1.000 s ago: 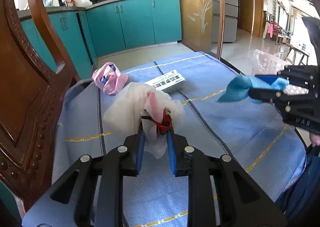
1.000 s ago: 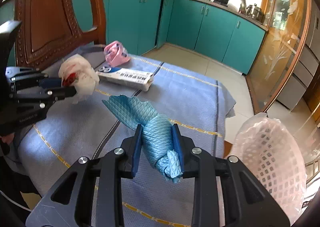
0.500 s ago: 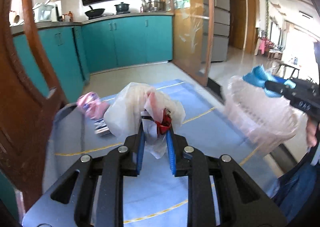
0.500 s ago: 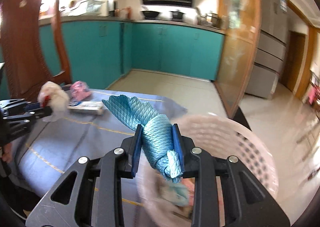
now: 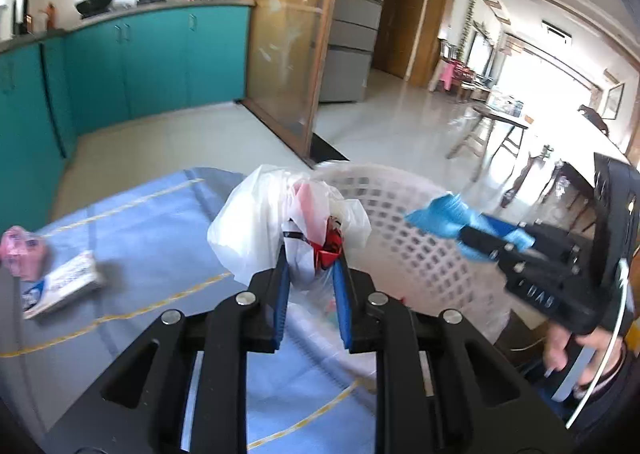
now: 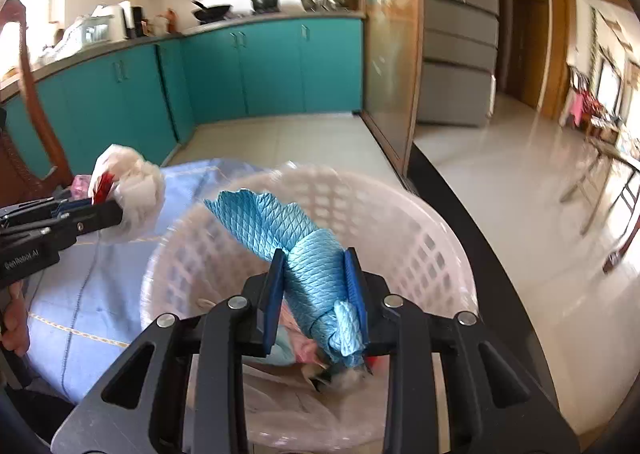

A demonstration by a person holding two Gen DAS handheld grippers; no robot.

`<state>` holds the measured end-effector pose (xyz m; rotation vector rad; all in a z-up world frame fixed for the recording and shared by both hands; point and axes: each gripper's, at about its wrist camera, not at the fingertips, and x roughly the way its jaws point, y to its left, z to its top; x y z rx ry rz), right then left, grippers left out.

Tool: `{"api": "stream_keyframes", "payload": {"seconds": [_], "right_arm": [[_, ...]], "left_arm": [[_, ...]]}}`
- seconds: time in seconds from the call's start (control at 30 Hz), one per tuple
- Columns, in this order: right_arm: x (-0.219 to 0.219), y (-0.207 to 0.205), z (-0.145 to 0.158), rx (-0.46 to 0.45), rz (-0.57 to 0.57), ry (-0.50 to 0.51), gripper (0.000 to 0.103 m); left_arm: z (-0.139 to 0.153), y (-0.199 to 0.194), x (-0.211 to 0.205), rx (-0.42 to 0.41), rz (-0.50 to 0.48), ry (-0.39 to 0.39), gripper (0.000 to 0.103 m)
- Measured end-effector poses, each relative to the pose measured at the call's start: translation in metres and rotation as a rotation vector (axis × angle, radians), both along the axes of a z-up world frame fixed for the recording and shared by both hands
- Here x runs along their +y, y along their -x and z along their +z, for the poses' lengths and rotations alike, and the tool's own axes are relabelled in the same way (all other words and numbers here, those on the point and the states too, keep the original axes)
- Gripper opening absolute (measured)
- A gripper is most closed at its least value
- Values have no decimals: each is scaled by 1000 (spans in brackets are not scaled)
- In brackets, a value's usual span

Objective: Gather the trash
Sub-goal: 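Lift the cloth and white bag over the basket with both tools, then open both tools to drop the cloth and white bag into the basket, then grasp the white ointment box with the right tool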

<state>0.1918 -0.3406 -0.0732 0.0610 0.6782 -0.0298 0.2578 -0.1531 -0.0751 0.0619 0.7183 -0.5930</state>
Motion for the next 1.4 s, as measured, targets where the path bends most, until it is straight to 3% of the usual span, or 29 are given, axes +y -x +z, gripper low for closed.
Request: {"api": "stream_keyframes", "payload": {"seconds": [0.2, 0.23, 0.3, 0.33, 0.37, 0.5, 0.6, 0.7, 0.83, 0.9, 1.03, 1.2, 1.4], "right_arm": [[-10, -3, -11, 51, -23, -28, 30], [-12, -4, -12, 60, -29, -24, 30], [-10, -8, -14, 80, -53, -17, 43], [-11, -10, -15, 90, -65, -14, 46], [-10, -10, -15, 89, -68, -14, 51], [-3, -9, -11, 67, -41, -3, 63], [8, -10, -7, 41, -16, 2, 64], [23, -13, -1, 2, 29, -2, 64], [76, -27, 9, -36, 225, -1, 65], [118, -41, 16, -51, 365, 39, 71], [211, -78, 13, -34, 629, 151, 76], [291, -130, -14, 47, 793, 216, 77], [348, -168, -43, 81, 967, 323, 84]], "left_arm": [[-14, -14, -40, 73, -85, -38, 22], [-16, -16, -43, 76, -82, -49, 27], [-16, -16, -44, 73, -75, -50, 46], [-14, -16, -38, 62, -61, -34, 62], [-13, -16, -33, 53, -52, -20, 67], [-7, -15, -5, 29, -8, -22, 68], [-4, -18, 34, -27, 93, -62, 68], [-5, -26, 90, -82, 264, -149, 68], [-2, -34, 153, -105, 391, -233, 69], [3, -37, 181, -129, 448, -256, 70], [15, -38, 213, -164, 510, -141, 79], [9, -55, 252, -58, 487, 77, 80], [-4, -63, 273, -2, 517, 129, 81]]}}
